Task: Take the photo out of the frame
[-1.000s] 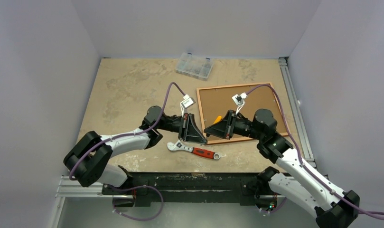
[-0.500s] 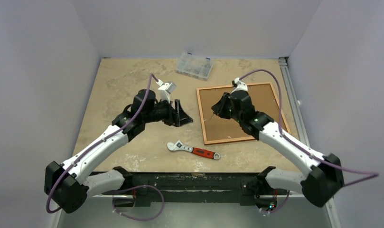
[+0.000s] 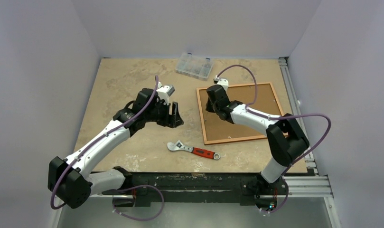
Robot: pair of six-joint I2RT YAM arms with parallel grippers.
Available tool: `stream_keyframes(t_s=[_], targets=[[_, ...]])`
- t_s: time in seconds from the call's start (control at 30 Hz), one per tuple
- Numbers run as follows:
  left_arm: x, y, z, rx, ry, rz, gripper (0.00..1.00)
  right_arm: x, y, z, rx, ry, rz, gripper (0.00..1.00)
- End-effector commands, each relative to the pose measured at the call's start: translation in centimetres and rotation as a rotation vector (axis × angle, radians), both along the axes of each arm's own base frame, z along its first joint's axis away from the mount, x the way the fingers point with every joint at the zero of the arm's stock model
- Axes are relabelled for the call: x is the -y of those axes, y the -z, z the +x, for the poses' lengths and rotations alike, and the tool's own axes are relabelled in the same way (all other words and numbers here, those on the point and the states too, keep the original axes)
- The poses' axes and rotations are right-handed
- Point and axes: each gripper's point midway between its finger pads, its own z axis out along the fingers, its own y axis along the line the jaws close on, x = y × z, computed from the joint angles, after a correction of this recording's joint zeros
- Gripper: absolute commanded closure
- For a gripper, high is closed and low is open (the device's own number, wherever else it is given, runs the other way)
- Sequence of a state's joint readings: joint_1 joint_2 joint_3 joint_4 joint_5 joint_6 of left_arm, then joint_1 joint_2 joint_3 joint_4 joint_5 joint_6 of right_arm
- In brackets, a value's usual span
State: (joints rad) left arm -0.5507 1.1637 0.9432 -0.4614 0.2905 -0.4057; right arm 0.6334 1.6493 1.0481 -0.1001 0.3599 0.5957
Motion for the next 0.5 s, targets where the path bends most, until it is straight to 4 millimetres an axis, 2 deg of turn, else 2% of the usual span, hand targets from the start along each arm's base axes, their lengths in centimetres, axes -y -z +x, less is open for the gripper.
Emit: stream_keyframes(t_s=[0.0,0.17,0.47], targets=[[0.0,-2.0,0.7,0.07,0.026,0.002,0.36,-1.1,-2.4,2.7,0.102,0.024,0.015,1.0],[0.3,-2.0,0.5,0.061,0.036,-0.014,0.36,-1.6,-1.6,3.0,0.077,0.019,-0.003,1.0],[0.8,-1.9,0.7,0.052,0.04,-0.027,0.36,-2.5,-0.3,1.4,0.039,-0.025,-0.015,1.0]])
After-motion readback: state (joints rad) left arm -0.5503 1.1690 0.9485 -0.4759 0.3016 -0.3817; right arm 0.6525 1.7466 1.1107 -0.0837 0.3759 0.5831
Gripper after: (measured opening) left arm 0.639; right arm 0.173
